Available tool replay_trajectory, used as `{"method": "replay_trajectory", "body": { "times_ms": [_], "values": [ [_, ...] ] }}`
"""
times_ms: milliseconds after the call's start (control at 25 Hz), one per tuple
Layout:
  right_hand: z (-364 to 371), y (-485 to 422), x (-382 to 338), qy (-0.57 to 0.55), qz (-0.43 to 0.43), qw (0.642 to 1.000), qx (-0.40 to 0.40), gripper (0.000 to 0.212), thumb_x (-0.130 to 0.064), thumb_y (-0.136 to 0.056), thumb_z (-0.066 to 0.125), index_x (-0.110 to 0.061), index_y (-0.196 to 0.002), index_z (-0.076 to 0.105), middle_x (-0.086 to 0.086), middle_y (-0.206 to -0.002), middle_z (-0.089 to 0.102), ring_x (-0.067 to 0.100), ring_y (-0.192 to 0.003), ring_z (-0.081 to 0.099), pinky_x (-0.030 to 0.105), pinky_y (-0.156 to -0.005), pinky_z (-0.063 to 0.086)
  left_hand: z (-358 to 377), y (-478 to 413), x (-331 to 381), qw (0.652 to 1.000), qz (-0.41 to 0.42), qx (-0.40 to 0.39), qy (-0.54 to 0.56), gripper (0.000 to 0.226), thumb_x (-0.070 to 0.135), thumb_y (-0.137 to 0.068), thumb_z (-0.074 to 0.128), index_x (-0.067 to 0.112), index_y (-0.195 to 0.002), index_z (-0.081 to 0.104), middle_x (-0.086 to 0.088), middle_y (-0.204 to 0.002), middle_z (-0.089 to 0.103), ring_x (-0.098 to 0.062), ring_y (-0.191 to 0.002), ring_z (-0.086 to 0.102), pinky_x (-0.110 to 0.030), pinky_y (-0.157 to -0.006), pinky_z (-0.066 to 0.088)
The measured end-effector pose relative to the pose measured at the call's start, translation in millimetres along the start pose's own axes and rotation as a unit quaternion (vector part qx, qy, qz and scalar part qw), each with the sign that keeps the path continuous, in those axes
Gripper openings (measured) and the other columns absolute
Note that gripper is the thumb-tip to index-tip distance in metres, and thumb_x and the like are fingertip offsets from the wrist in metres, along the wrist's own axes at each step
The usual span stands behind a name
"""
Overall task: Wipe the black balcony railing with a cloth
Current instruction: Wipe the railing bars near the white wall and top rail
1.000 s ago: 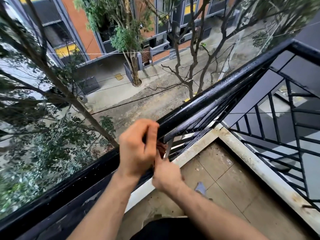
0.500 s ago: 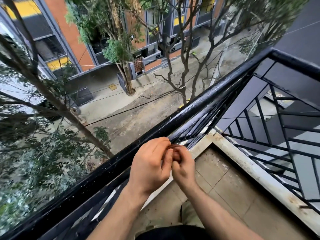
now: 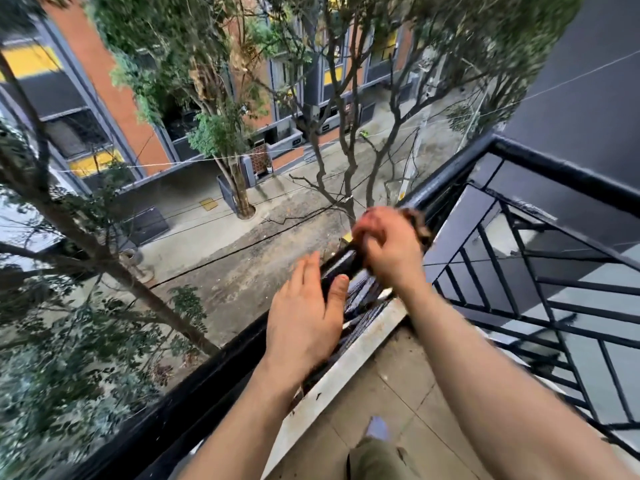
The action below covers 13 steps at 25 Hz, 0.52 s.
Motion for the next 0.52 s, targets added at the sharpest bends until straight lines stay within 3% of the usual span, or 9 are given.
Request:
{"method": "replay_trajectory", "body": {
  "times_ms": [40, 80, 160, 240, 320, 400, 440, 520],
  "values": [
    [-17.3, -29.5, 18.5, 0.016, 0.074, 0.997, 0.019, 0.031, -0.038, -0.08, 0.049, -0.025, -0.1, 0.069, -0.01, -0.111, 0.064, 0.014, -0.108, 0.058, 0.048, -0.102, 0.049, 6.7, -9.4, 7.8, 1.0, -0.003, -0.012, -0.017, 0.071, 0.063, -0.102, 0.019, 0.02, -0.159, 0.021, -0.005, -0.164, 0.027, -0.025, -0.146, 0.034, -0.038, -0.116, 0.03],
    [-24.2, -47.4, 25.0, 0.032, 0.084, 0.995, 0.031, 0.032, -0.039, -0.077, 0.05, -0.025, -0.096, 0.07, -0.009, -0.106, 0.066, 0.015, -0.103, 0.059, 0.046, -0.1, 0.049, 13.2, -19.7, 16.5, 0.999, -0.013, -0.022, -0.019, 0.07, 0.063, -0.102, 0.018, 0.022, -0.159, 0.019, -0.005, -0.165, 0.024, -0.027, -0.146, 0.034, -0.04, -0.116, 0.03],
    [-6.0, -44.1, 3.2, 0.055, -0.019, 0.998, 0.011, 0.028, -0.036, -0.076, 0.053, -0.025, -0.089, 0.075, -0.007, -0.098, 0.071, 0.019, -0.095, 0.064, 0.039, -0.093, 0.048, 23.8, -42.7, 31.2, 0.999, -0.039, -0.023, 0.015, 0.07, 0.063, -0.101, 0.019, 0.024, -0.159, 0.019, -0.005, -0.166, 0.022, -0.031, -0.145, 0.036, -0.044, -0.114, 0.033],
    [24.5, -3.9, -18.4, -0.053, -0.13, 0.988, -0.063, 0.028, -0.027, -0.089, 0.054, -0.019, -0.101, 0.078, 0.002, -0.11, 0.075, 0.022, -0.105, 0.066, 0.034, -0.1, 0.043, 33.4, -68.7, 44.4, 0.997, -0.06, -0.001, 0.043, 0.073, 0.064, -0.1, 0.018, 0.021, -0.159, 0.021, -0.008, -0.165, 0.024, -0.033, -0.145, 0.036, -0.045, -0.115, 0.032],
    [25.4, 9.3, -14.9, -0.106, -0.226, 0.962, -0.11, 0.028, -0.021, -0.098, 0.055, -0.011, -0.114, 0.075, 0.006, -0.127, 0.07, 0.021, -0.122, 0.063, 0.039, -0.113, 0.039, 39.6, -87.5, 52.4, 0.996, -0.077, 0.017, 0.045, 0.078, 0.067, -0.098, 0.015, 0.02, -0.159, 0.023, -0.01, -0.163, 0.026, -0.033, -0.144, 0.037, -0.043, -0.115, 0.031],
    [-0.1, -38.8, 26.3, -0.052, -0.306, 0.947, -0.088, 0.023, -0.018, -0.09, 0.065, -0.01, -0.11, 0.075, 0.008, -0.12, 0.072, 0.023, -0.118, 0.064, 0.042, -0.107, 0.045, 52.3, -105.2, 68.3, 0.996, -0.074, 0.003, 0.044, 0.08, 0.069, -0.095, 0.013, 0.022, -0.158, 0.022, -0.008, -0.163, 0.027, -0.032, -0.142, 0.039, -0.044, -0.114, 0.033],
    [-17.2, -71.9, 53.5, -0.028, -0.279, 0.958, -0.06, 0.02, -0.02, -0.085, 0.066, -0.017, -0.103, 0.075, 0.008, -0.111, 0.073, 0.022, -0.109, 0.065, 0.041, -0.102, 0.048, 57.2, -110.6, 74.9, 0.997, -0.069, -0.008, 0.041, 0.082, 0.07, -0.092, 0.012, 0.023, -0.158, 0.021, -0.006, -0.163, 0.027, -0.032, -0.142, 0.039, -0.044, -0.113, 0.034],
    [-56.5, -132.6, 109.7, -0.015, -0.116, 0.993, 0.009, 0.019, -0.034, -0.081, 0.063, -0.032, -0.099, 0.069, 0.001, -0.106, 0.069, 0.019, -0.102, 0.058, 0.045, -0.101, 0.048, 66.2, -120.2, 86.7, 0.997, -0.074, -0.016, 0.034, 0.082, 0.071, -0.092, 0.011, 0.025, -0.159, 0.019, -0.005, -0.163, 0.028, -0.032, -0.141, 0.042, -0.045, -0.112, 0.035]
  ]
}}
Point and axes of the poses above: each hand's wrist, its own y-axis away from the middle knuckle, its own z-axis out of the palm, x = y × z, the point moved 6 cm from there along -y, towards the middle knuckle
